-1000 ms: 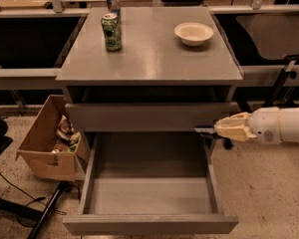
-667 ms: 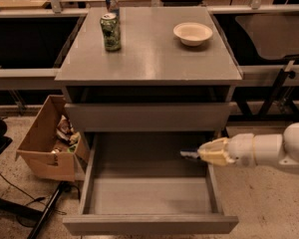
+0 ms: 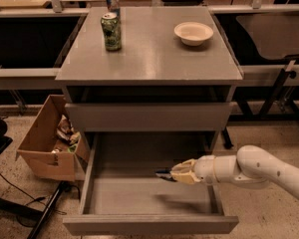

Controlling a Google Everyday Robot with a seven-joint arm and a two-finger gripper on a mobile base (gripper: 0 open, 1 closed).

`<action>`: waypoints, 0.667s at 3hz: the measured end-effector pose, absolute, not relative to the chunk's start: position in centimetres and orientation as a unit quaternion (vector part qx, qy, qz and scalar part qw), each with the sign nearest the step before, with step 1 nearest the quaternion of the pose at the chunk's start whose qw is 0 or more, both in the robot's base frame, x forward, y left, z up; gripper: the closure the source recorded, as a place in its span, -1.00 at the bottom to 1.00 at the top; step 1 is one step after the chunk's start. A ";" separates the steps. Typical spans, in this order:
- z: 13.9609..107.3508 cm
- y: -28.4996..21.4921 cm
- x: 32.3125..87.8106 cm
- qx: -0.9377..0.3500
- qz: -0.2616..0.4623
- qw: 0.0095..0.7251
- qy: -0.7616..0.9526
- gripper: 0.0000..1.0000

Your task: Place rxbar blueberry into middle drawer

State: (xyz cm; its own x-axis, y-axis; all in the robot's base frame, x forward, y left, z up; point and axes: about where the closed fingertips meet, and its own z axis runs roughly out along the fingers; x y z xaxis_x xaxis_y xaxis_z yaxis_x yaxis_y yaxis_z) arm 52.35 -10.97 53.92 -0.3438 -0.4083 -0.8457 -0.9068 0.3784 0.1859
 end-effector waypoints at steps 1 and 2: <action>50.1 -8.9 52.7 -0.433 0.351 0.353 0.751 1.00; 49.7 -8.7 52.7 -0.432 0.353 0.351 0.752 0.67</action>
Offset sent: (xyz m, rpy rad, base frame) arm 0.0038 0.0193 -0.0358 0.0050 0.0353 -0.0003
